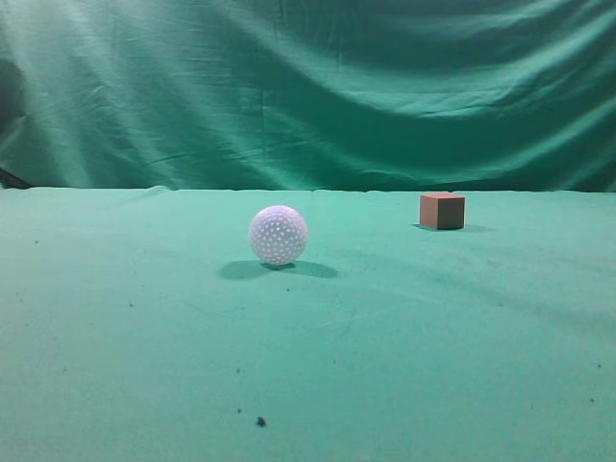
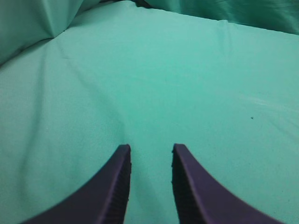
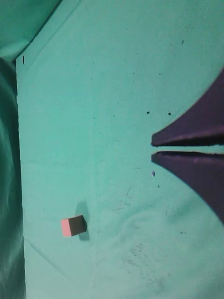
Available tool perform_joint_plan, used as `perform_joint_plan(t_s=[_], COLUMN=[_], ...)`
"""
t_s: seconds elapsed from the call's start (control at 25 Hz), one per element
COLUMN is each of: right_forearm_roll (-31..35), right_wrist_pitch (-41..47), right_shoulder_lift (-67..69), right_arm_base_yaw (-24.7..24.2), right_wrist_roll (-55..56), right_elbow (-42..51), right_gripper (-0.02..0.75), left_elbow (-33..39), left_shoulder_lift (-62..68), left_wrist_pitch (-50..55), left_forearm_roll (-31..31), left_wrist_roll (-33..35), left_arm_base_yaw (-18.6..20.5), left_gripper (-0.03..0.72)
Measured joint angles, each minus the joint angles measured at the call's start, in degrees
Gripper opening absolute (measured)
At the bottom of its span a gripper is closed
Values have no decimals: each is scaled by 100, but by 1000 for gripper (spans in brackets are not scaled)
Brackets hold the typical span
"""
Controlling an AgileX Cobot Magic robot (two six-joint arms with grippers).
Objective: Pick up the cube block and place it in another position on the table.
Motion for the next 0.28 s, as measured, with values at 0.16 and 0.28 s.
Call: perform_joint_plan(t_s=[0.16,0.28], right_forearm_roll=[0,0], right_wrist_pitch=[0,0], right_shoulder_lift=[0,0], right_arm_base_yaw=[0,0], right_wrist_roll=[0,0], right_elbow=[0,0], right_gripper=[0,0], left_elbow=[0,0], left_shoulder_lift=[0,0], left_wrist_pitch=[0,0], left_forearm_roll=[0,0], left_wrist_roll=[0,0], left_arm_base_yaw=[0,0], left_gripper=[235,235])
